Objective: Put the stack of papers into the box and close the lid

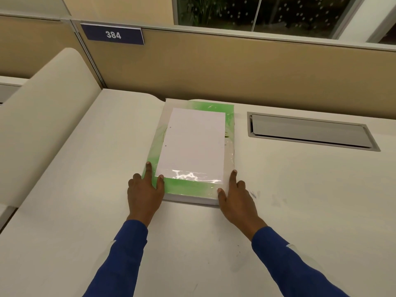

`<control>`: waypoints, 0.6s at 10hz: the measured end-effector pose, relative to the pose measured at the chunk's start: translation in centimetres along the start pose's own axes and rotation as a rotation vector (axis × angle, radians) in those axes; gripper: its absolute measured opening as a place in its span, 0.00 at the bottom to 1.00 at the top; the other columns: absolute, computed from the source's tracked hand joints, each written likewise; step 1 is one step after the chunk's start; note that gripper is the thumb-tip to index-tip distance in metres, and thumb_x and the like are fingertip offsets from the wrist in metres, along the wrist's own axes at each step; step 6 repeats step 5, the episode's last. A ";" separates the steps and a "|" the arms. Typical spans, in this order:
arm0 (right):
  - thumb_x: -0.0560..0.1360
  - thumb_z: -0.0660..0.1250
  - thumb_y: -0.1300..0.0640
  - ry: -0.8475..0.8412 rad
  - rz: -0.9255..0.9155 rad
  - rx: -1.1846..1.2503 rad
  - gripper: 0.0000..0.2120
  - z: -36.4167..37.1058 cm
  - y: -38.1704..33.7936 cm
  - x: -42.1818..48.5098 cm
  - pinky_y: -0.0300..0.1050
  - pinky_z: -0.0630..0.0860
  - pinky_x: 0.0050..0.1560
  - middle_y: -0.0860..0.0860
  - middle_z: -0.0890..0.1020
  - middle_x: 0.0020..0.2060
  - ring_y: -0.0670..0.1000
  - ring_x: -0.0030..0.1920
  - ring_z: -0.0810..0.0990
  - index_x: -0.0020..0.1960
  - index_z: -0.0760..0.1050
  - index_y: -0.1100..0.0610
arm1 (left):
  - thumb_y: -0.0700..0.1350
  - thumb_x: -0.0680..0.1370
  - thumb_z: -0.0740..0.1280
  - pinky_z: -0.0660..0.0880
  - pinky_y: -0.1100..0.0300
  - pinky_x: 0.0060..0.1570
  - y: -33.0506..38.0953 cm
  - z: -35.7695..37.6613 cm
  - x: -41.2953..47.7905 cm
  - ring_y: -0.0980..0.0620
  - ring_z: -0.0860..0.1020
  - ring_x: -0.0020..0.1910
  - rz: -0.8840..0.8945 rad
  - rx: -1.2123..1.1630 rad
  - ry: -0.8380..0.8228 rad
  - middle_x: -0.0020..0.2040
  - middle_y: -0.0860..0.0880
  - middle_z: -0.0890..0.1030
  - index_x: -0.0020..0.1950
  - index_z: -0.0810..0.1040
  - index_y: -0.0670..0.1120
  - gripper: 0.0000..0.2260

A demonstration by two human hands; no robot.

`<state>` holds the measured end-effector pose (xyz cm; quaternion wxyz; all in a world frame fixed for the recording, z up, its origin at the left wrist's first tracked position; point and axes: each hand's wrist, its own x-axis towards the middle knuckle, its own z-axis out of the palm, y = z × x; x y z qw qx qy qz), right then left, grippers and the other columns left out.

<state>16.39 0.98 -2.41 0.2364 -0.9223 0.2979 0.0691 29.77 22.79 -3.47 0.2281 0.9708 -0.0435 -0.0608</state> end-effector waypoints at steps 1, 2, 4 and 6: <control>0.83 0.53 0.42 -0.006 0.002 -0.026 0.37 -0.2 -0.3 0.5 0.50 0.77 0.52 0.59 0.71 0.66 0.59 0.59 0.78 0.83 0.38 0.55 | 0.57 0.83 0.58 0.74 0.45 0.58 0.2 -0.1 0.5 0.36 0.74 0.59 0.009 0.038 -0.009 0.55 0.37 0.75 0.83 0.60 0.49 0.29; 0.83 0.53 0.41 -0.010 0.002 -0.035 0.37 -0.4 -0.5 0.9 0.52 0.75 0.52 0.60 0.70 0.67 0.60 0.60 0.78 0.83 0.39 0.56 | 0.57 0.84 0.57 0.74 0.45 0.58 0.5 -0.1 1.0 0.36 0.74 0.59 0.017 0.084 -0.011 0.57 0.36 0.76 0.83 0.59 0.48 0.29; 0.81 0.52 0.35 -0.033 -0.050 -0.013 0.40 -1.5 1.0 0.2 0.55 0.75 0.55 0.58 0.71 0.68 0.61 0.63 0.76 0.83 0.39 0.52 | 0.60 0.83 0.55 0.66 0.41 0.69 2.1 0.1 -0.3 0.33 0.68 0.69 -0.041 0.248 0.006 0.72 0.34 0.69 0.84 0.54 0.47 0.32; 0.81 0.52 0.35 0.009 -0.082 -0.013 0.40 -2.2 3.4 -0.8 0.55 0.75 0.57 0.57 0.71 0.68 0.59 0.65 0.73 0.83 0.41 0.53 | 0.61 0.83 0.55 0.52 0.36 0.78 4.2 1.7 -2.8 0.30 0.55 0.80 0.027 0.223 0.047 0.81 0.31 0.55 0.84 0.49 0.44 0.36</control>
